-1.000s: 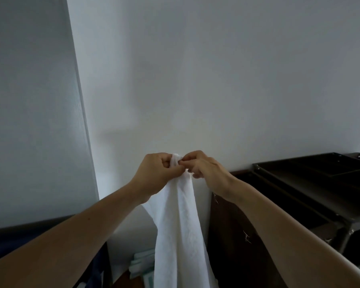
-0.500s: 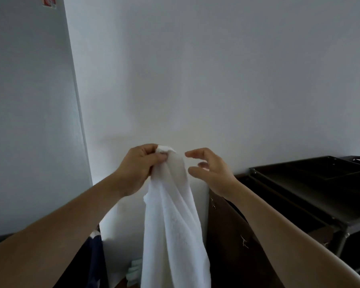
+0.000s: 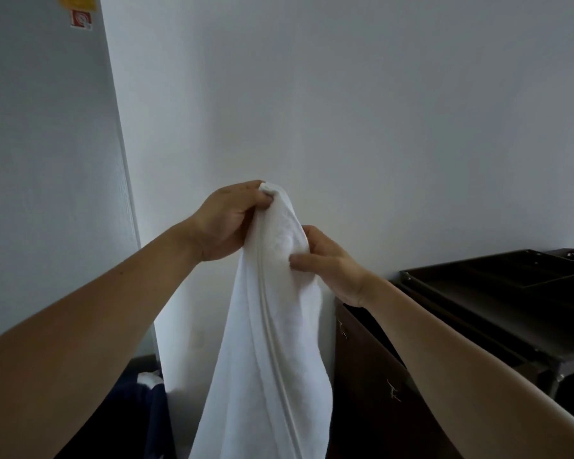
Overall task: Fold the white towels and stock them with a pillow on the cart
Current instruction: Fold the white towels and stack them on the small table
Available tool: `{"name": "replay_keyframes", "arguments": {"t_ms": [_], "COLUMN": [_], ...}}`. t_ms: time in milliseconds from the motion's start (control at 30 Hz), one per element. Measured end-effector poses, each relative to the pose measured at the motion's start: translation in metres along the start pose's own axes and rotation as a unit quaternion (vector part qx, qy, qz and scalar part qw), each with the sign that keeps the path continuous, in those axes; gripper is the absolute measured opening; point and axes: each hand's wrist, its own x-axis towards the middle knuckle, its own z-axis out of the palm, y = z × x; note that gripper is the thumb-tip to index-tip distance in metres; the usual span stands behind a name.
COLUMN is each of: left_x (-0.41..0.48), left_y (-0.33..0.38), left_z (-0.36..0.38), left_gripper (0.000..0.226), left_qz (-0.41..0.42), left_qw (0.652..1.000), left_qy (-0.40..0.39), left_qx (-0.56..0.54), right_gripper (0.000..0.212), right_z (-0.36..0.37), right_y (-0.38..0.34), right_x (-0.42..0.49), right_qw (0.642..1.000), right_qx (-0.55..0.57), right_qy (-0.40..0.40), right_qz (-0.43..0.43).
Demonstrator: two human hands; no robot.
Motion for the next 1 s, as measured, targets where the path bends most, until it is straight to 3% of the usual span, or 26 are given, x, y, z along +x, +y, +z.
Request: {"name": "replay_keyframes", "arguments": {"t_ms": [67, 200, 300, 367, 433, 600, 767, 933, 1000], "left_x": [0.002, 0.000, 0.001, 0.002, 0.004, 0.005, 0.003, -0.008, -0.018], "left_y": [-0.001, -0.001, 0.001, 0.001, 0.001, 0.004, 0.008, 0.004, 0.003], "left_z": [-0.005, -0.032, -0.045, -0.051, -0.057, -0.064, -0.078, -0.128, -0.145], "left_gripper": [0.008, 0.019, 0.033, 0.026, 0.018, 0.027, 0.009, 0.011, 0.021], "left_qz": [0.015, 0.041, 0.058, 0.065, 0.074, 0.085, 0.090, 0.052, 0.017], "left_qw": [0.999, 0.973, 0.954, 0.944, 0.936, 0.927, 0.919, 0.882, 0.846], "left_qy": [0.036, 0.187, 0.269, 0.304, 0.326, 0.353, 0.362, 0.373, 0.361], "left_qx": [0.035, 0.130, 0.119, 0.106, 0.109, 0.100, 0.130, 0.282, 0.392], "right_gripper": [0.040, 0.038, 0.072, 0.087, 0.079, 0.024, 0.015, 0.013, 0.016], "right_z": [-0.004, -0.028, -0.039, -0.038, -0.033, -0.019, -0.043, -0.081, -0.083], "right_y": [0.002, 0.012, 0.018, 0.025, 0.034, 0.059, 0.056, 0.000, -0.023], "right_x": [-0.005, -0.022, -0.036, -0.046, -0.055, -0.070, -0.068, -0.032, -0.010], "right_qw": [0.996, 0.964, 0.948, 0.949, 0.950, 0.936, 0.924, 0.890, 0.873], "right_qx": [-0.078, -0.261, -0.309, -0.304, -0.307, -0.350, -0.376, -0.427, -0.450], "right_qy": [-0.026, 0.020, -0.010, -0.034, -0.034, 0.032, 0.045, 0.160, 0.187], "right_qz": [0.030, 0.057, 0.081, 0.071, 0.050, 0.008, 0.044, -0.008, -0.010]}}
